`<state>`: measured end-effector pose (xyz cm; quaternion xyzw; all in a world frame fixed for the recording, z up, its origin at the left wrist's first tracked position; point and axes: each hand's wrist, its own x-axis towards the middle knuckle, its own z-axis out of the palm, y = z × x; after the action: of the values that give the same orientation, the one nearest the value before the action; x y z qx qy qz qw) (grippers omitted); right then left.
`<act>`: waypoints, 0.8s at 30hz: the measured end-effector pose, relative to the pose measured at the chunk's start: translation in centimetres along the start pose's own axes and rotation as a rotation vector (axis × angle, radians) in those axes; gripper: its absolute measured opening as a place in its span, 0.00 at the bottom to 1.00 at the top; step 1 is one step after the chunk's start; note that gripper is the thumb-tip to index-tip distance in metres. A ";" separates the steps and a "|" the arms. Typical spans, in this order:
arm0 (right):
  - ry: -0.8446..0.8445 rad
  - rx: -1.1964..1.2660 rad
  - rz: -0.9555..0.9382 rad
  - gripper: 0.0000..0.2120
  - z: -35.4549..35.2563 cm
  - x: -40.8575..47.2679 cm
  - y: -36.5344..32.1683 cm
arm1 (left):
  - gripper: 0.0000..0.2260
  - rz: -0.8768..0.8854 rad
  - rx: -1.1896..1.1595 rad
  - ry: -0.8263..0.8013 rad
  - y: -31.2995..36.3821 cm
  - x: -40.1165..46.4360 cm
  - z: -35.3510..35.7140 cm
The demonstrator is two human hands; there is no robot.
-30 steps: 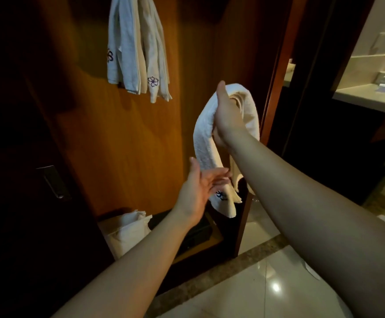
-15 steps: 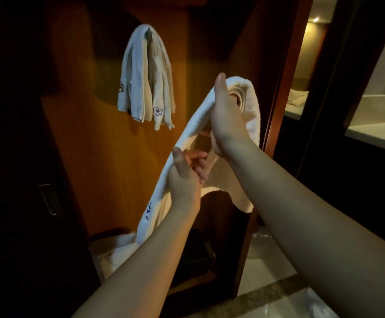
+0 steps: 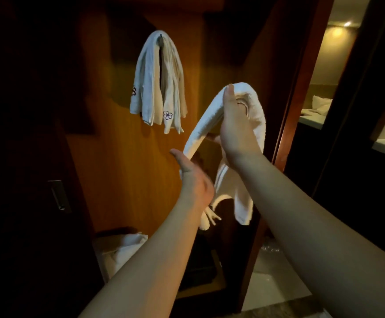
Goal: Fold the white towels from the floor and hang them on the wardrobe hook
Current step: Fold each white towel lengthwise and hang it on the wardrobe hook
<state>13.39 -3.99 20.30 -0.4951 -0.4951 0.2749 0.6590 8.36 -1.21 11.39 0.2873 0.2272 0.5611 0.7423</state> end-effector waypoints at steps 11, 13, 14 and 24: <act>0.106 -0.139 -0.154 0.28 -3.2 5.2 2.9 | 0.25 0.416 0.060 -0.028 9.6 3.6 -1.4; 0.141 -0.095 -0.117 0.31 -2.6 6.7 3.1 | 0.21 0.446 0.228 -0.026 11.8 4.5 -1.6; 0.155 -0.093 -0.070 0.33 -2.1 7.5 3.0 | 0.18 0.449 0.300 -0.034 12.9 5.1 -1.7; 0.096 0.128 -0.046 0.23 5.1 16.4 1.4 | 0.11 0.504 0.481 -0.106 23.2 12.7 -2.4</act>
<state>14.75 12.41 25.33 -0.4531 -0.4557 0.2668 0.7183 -6.12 16.25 25.22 0.5297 0.2362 0.6414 0.5023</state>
